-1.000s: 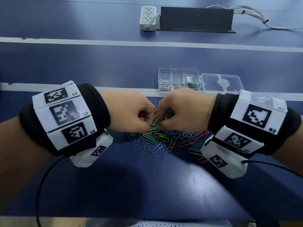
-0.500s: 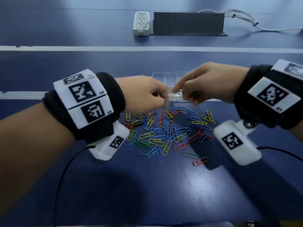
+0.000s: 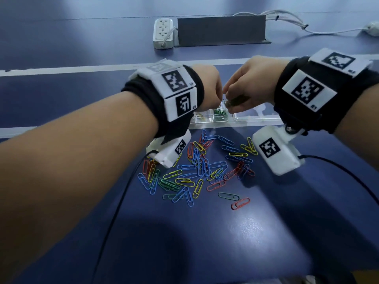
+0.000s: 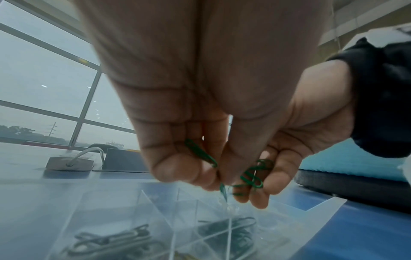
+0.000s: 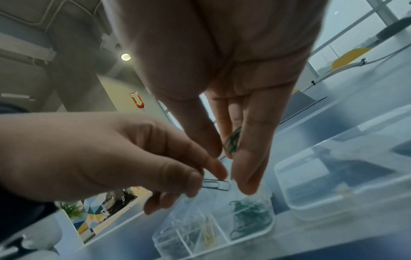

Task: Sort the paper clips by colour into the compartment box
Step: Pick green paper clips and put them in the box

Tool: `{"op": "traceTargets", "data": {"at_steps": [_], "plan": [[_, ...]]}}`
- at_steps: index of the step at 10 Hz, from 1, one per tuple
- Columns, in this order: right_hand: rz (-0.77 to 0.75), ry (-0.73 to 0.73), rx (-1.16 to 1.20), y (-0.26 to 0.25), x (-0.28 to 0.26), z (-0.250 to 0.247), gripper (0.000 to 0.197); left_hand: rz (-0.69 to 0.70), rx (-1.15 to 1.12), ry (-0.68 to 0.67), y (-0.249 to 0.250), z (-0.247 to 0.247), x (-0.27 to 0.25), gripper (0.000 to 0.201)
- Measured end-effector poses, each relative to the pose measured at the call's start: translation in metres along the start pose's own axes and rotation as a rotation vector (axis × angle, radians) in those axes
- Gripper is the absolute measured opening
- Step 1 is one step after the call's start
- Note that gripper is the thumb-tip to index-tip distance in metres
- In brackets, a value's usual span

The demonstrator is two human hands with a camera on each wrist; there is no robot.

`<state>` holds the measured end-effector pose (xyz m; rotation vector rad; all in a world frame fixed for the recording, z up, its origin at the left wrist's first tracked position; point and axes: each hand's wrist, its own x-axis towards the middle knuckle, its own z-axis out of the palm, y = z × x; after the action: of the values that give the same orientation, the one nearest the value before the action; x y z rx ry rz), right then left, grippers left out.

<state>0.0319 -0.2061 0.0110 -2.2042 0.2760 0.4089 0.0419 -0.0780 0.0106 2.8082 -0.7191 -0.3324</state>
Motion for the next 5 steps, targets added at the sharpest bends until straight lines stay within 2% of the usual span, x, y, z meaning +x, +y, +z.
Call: {"op": "traceTargets", "data": {"at_steps": [1,3,5], "plan": [[0.007,0.003,-0.025,-0.0041,0.0000,-0.0009,0.034,-0.012,0.006,-0.027,0.0031,-0.0020,0.0026,0.027],[0.012,0.026,-0.007,-0.0047,-0.0004,0.0000,0.023,-0.040,-0.140,-0.091,0.0034,0.0005,0.0054,0.040],[0.008,0.054,-0.008,-0.0044,0.0000,0.0015,0.026,-0.047,-0.187,-0.084,0.0018,-0.0022,0.0053,0.046]]}}
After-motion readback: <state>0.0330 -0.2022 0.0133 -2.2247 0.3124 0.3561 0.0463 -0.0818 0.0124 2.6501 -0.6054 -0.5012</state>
